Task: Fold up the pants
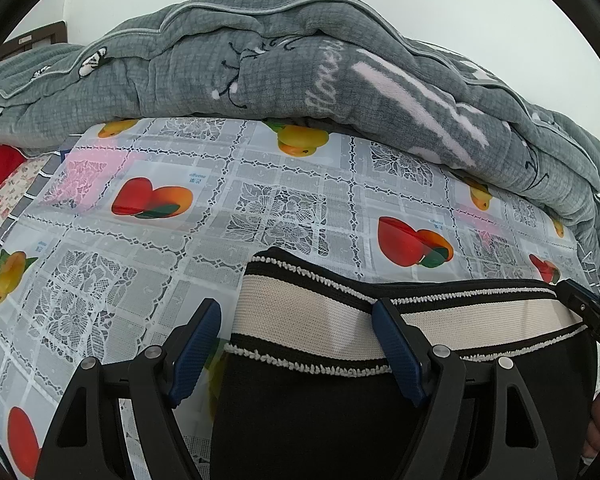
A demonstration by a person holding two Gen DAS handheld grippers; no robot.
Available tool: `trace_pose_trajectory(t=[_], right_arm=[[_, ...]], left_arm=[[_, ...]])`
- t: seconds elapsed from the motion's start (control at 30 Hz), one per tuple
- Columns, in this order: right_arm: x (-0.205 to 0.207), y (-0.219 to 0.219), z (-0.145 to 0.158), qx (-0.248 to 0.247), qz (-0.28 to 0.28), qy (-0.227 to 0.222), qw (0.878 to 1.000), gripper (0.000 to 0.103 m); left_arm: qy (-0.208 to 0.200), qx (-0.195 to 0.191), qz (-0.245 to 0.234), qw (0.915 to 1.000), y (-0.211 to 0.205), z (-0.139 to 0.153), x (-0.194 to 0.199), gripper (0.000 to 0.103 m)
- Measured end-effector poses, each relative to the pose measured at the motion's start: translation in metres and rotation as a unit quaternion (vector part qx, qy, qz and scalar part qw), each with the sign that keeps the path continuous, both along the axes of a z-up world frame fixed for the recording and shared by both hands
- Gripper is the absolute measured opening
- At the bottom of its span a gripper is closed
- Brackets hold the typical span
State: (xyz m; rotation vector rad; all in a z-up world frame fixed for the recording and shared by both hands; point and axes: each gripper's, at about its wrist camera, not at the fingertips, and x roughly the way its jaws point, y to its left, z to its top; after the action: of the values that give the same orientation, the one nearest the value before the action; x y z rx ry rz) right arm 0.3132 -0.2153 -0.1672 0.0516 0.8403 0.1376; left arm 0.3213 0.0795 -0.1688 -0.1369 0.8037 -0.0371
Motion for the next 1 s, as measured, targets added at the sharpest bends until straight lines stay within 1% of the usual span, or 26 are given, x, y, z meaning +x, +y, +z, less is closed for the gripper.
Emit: trace_pose_trajectory(t=[0.2,0.47,0.67,0.7,0.73,0.77,0.87,0.9,0.93,0.97,1.0], right_arm=[[-0.002,0.003,0.001,-0.011,0.000,-0.003,1.000,0.034],[-0.002,0.002,0.001,-0.011,0.000,-0.005,1.000,0.034],[-0.006,0.000,0.003,-0.003,0.002,-0.006,1.000,0.035],[-0.007,0.000,0.003,-0.004,0.003,-0.006,1.000,0.036],[-0.008,0.001,0.004,-0.007,0.005,-0.006,1.000,0.036],[-0.008,0.002,0.004,-0.010,0.006,-0.006,1.000,0.037],[-0.010,0.005,0.006,-0.021,0.012,-0.006,1.000,0.039],[-0.011,0.005,0.006,-0.023,0.014,-0.007,1.000,0.040],[-0.012,0.007,0.007,-0.028,0.018,-0.007,0.999,0.041],[-0.012,0.007,0.007,-0.031,0.020,-0.007,0.999,0.041],[-0.014,0.008,0.007,-0.036,0.022,-0.008,0.999,0.042]], left_arm=[[0.000,0.001,0.000,1.0000,0.000,0.000,0.000,0.077],[-0.006,0.009,-0.005,0.9999,-0.003,0.004,-0.004,0.077],[-0.043,0.019,-0.032,0.9984,-0.013,0.018,-0.019,0.077],[-0.046,0.019,-0.037,0.9981,-0.013,0.020,-0.020,0.076],[-0.038,0.019,-0.041,0.9982,-0.013,0.021,-0.022,0.076],[-0.045,0.012,-0.043,0.9980,-0.012,0.024,-0.024,0.076],[-0.079,-0.024,-0.046,0.9955,-0.001,0.035,-0.035,0.076],[-0.093,-0.027,-0.044,0.9943,0.000,0.039,-0.039,0.076],[-0.102,-0.024,-0.043,0.9936,-0.001,0.042,-0.042,0.076],[-0.102,-0.019,-0.045,0.9936,-0.003,0.043,-0.041,0.076],[-0.084,-0.003,-0.048,0.9953,-0.009,0.039,-0.037,0.076]])
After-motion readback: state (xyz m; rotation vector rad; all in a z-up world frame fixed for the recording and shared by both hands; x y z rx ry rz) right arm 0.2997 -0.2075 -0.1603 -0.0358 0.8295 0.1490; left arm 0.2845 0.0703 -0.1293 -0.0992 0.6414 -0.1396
